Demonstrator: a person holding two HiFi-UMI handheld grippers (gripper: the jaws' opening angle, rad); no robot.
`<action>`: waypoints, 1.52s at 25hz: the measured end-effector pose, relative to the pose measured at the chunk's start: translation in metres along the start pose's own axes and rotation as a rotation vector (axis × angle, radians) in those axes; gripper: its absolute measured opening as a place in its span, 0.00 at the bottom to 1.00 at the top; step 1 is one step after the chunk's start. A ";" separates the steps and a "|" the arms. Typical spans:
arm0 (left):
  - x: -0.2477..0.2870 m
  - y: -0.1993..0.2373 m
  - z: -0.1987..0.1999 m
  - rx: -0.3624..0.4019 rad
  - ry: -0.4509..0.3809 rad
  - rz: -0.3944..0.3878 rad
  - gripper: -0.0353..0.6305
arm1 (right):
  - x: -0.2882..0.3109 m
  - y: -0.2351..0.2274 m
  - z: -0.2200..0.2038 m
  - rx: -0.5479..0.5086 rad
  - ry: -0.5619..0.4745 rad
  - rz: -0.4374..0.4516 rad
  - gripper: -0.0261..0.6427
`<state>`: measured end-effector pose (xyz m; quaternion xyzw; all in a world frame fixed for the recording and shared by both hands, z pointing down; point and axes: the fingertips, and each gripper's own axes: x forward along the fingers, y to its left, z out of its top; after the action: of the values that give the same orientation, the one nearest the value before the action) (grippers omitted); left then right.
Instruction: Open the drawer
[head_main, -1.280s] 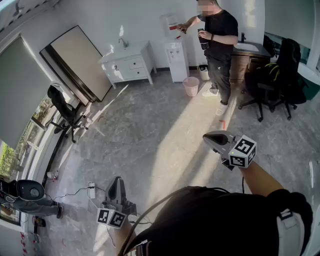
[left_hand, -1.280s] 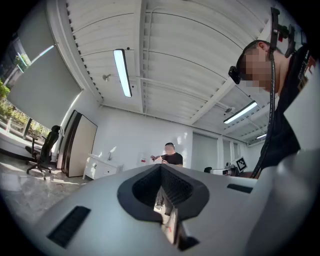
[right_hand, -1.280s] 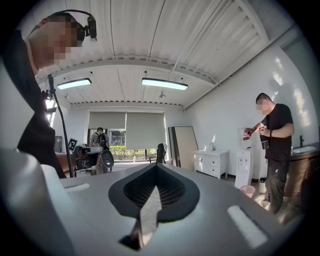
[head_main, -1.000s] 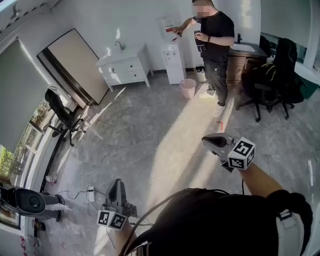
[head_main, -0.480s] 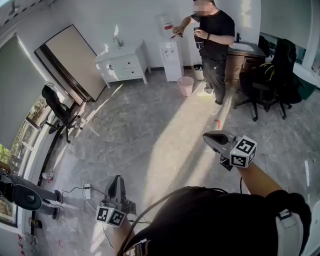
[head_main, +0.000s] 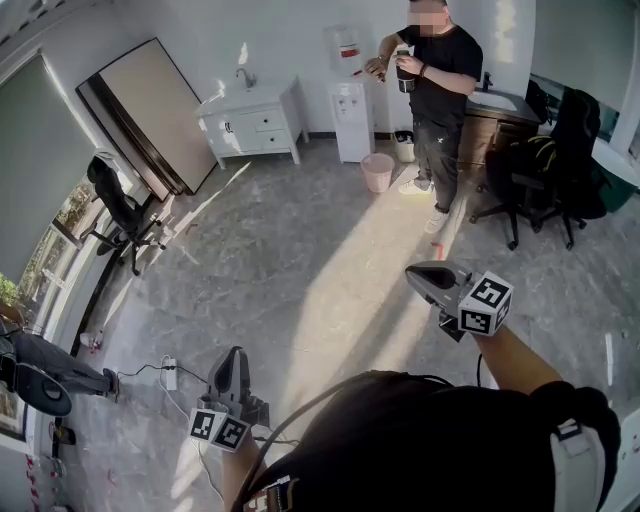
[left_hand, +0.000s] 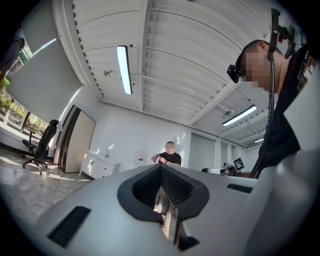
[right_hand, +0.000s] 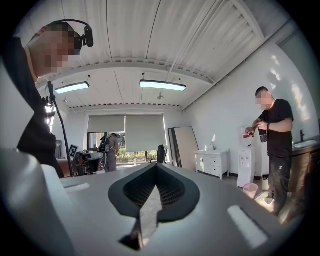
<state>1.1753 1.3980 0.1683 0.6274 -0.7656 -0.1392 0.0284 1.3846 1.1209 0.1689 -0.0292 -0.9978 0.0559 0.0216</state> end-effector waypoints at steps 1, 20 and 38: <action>-0.003 0.004 0.001 -0.001 -0.002 0.005 0.04 | 0.006 0.003 0.000 -0.003 0.002 0.004 0.03; -0.103 0.110 0.044 -0.016 -0.033 0.059 0.04 | 0.115 0.089 0.002 0.015 0.005 0.008 0.03; -0.105 0.186 0.031 -0.042 0.008 0.102 0.04 | 0.194 0.084 -0.021 0.045 0.032 0.020 0.03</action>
<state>1.0138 1.5376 0.1981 0.5876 -0.7932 -0.1513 0.0516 1.1969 1.2181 0.1886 -0.0396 -0.9954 0.0782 0.0379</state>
